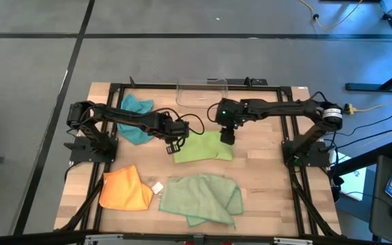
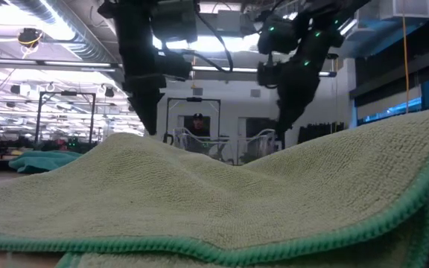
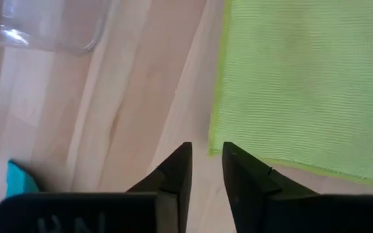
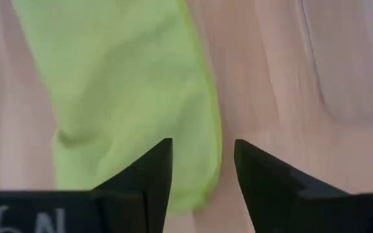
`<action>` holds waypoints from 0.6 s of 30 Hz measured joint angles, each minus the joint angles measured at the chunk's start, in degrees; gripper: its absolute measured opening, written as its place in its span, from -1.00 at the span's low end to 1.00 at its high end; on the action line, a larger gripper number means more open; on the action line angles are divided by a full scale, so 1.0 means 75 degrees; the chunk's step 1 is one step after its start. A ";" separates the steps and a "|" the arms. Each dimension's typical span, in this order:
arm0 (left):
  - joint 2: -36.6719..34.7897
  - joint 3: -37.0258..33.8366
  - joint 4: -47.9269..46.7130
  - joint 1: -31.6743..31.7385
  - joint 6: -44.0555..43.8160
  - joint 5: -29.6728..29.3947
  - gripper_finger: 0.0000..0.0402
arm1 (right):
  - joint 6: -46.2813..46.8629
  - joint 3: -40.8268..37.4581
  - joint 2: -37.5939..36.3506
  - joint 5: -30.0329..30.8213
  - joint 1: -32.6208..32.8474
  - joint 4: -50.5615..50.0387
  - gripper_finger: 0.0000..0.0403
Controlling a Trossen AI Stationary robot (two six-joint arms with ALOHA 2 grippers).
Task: Fold microfiber towels
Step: Fold the light green microfiber towel
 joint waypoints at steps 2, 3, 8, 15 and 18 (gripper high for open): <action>-0.0166 0.0001 -0.0002 -0.0039 -0.0072 -0.0021 -0.59 | 0.0462 0.0000 -0.0315 -0.0009 0.0003 -0.0643 -0.16; -0.0279 0.0001 -0.0019 -0.0082 -0.0157 -0.0040 -0.59 | 0.0738 0.0000 -0.0481 -0.0034 0.0040 -0.1000 -0.16; -0.0820 0.0004 -0.0013 -0.0489 -0.0256 -0.0016 -0.60 | 0.1874 -0.0565 -0.1354 -0.0549 0.0495 -0.1579 -0.16; -0.0916 0.0010 -0.0007 -0.1156 -0.0264 -0.0003 -0.61 | 0.3751 -0.2904 -0.2356 -0.0913 0.1741 0.1268 -0.16; -0.0869 0.0007 0.0015 -0.1274 -0.0283 0.0015 -0.61 | 0.4312 -0.3731 -0.2419 -0.0904 0.2218 0.2876 -0.16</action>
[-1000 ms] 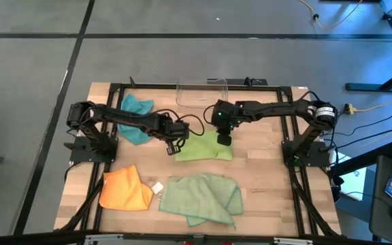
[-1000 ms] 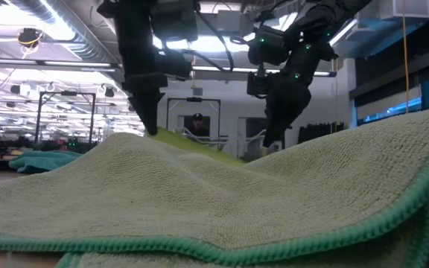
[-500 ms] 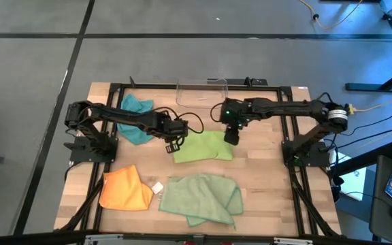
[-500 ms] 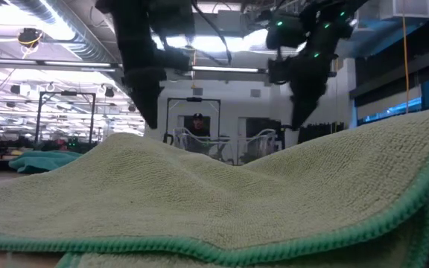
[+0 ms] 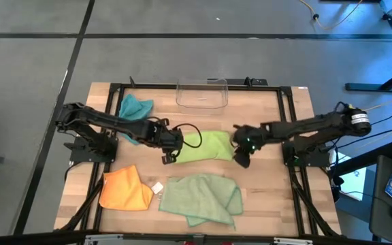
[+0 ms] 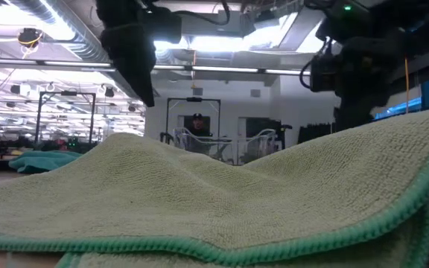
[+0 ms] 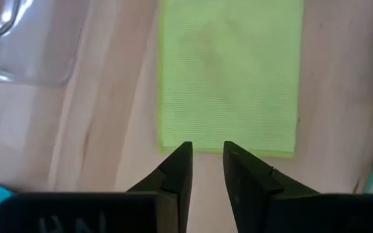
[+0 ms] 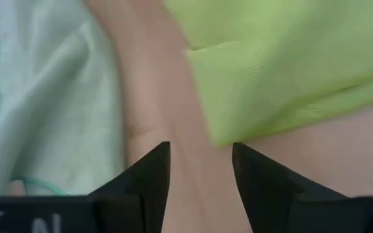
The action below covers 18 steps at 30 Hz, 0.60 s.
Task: Fold microfiber towels
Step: Fold the light green microfiber towel
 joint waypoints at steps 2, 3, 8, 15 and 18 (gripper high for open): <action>0.0000 0.0000 0.0093 -0.0026 -0.0118 -0.0003 -0.61 | 0.0269 -0.0317 0.0003 0.0087 0.0236 0.0563 -0.17; 0.0000 -0.0001 0.0176 -0.0026 -0.0130 -0.0003 -0.61 | 0.0427 -0.0414 0.0003 0.0264 0.0339 0.0665 -0.18; 0.0017 -0.0435 0.1437 -0.0014 -0.0085 0.0475 -0.61 | 0.0790 -0.0564 0.0003 0.1205 0.0705 0.0661 -0.24; 0.0020 -0.1646 0.3169 -0.0109 -0.0181 0.1024 -0.61 | 0.0965 -0.0570 0.0003 0.1584 0.0905 0.0666 -0.27; 0.0020 -0.2287 0.4208 -0.0196 -0.0377 0.1219 -0.61 | 0.1140 -0.0570 0.0073 0.1992 0.0947 0.0669 -0.27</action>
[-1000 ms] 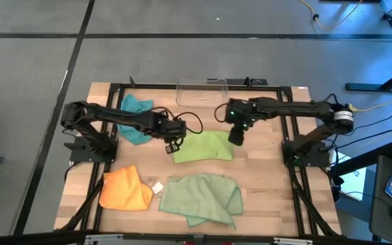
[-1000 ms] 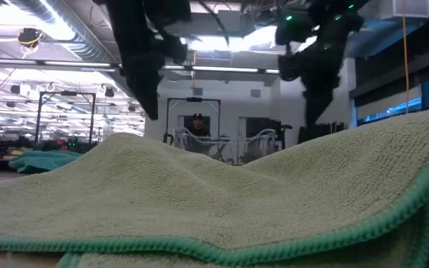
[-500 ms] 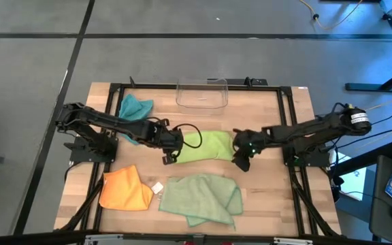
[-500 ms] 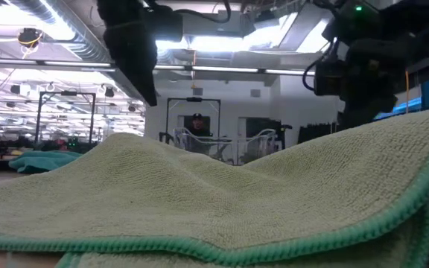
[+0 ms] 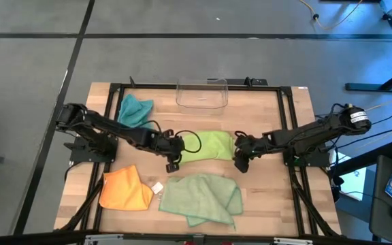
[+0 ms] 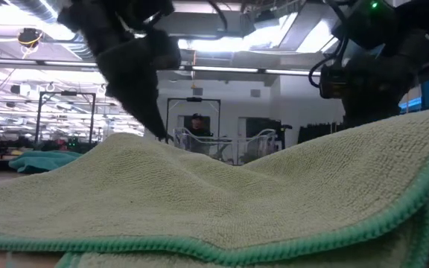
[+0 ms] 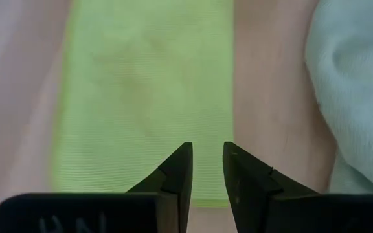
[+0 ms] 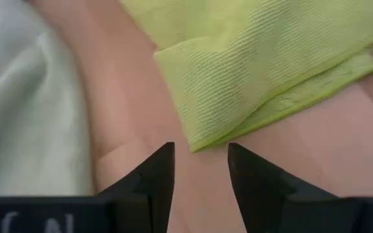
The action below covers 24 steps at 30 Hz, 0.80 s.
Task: Fold microfiber towels
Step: Fold the light green microfiber towel
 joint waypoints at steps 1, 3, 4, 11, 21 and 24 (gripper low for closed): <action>0.0000 -0.0150 0.0221 -0.0041 -0.0082 0.0009 -0.61 | 0.0008 -0.0005 0.0025 0.0028 0.0000 -0.0020 -0.27; 0.0000 -0.0328 0.0443 -0.0109 -0.0195 0.0008 -0.61 | 0.0050 -0.0006 0.0147 0.0049 -0.0003 0.0032 -0.27; 0.0000 -0.0384 0.0464 -0.0141 -0.0256 0.0005 -0.61 | 0.0100 -0.0006 0.0244 0.0046 -0.0003 0.0031 -0.27; 0.0519 -0.0490 0.0763 -0.0290 -0.0394 -0.0011 -0.61 | 0.0246 -0.0006 0.0928 0.0046 -0.0003 0.0473 -0.27; 0.0855 -0.0505 0.0767 -0.0141 -0.0394 -0.0220 -0.61 | 0.0239 -0.0003 0.0988 -0.0255 -0.0003 0.0912 -0.27; 0.0854 -0.0505 0.0766 -0.0101 -0.0393 -0.0221 -0.61 | 0.0253 -0.0003 0.0996 -0.0272 0.0015 0.0962 -0.27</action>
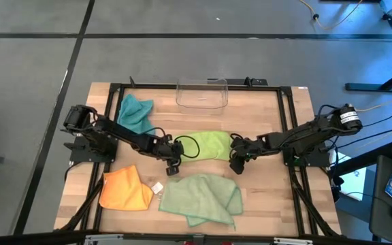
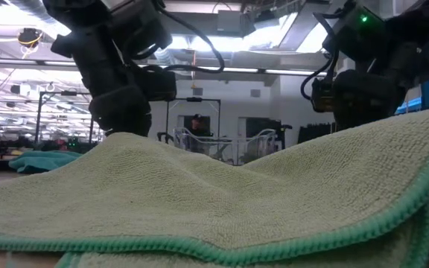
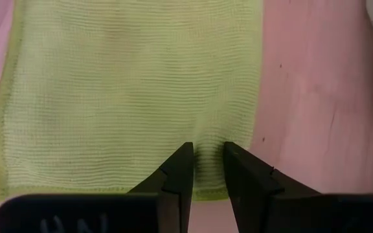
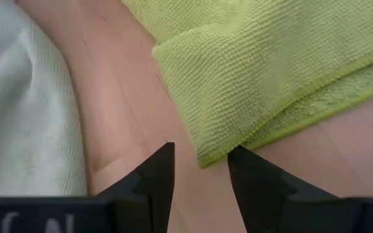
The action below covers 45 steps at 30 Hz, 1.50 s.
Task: Fold microfiber towels
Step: Fold the light green microfiber towel
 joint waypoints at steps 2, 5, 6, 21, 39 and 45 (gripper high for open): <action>0.0032 0.0000 0.0019 0.0000 -0.0001 -0.0004 -0.61 | -0.0005 0.0000 0.0050 0.0059 0.0000 -0.0003 -0.27; 0.0076 0.0000 0.0003 -0.0003 -0.0001 0.0002 -0.61 | -0.0008 0.0000 0.0097 0.0206 0.0000 0.0015 -0.27; 0.0100 0.0000 0.0077 -0.0003 -0.0001 0.0006 -0.61 | -0.0012 0.0000 0.0121 0.0284 0.0000 0.0004 -0.27; 0.0358 0.0015 0.0228 -0.0003 -0.0007 0.0035 -0.61 | 0.0127 0.0017 0.0529 0.0138 0.0000 0.0180 -0.81; 0.0370 0.0015 0.0214 -0.0003 -0.0028 0.0050 -0.61 | -0.0271 0.0020 -0.0297 -0.0363 -0.0050 -0.1361 -0.96; 0.0370 0.0012 0.0214 -0.0003 -0.0028 0.0056 -0.61 | -0.0850 0.0017 -0.0421 -0.1429 -0.0058 -0.1542 -0.89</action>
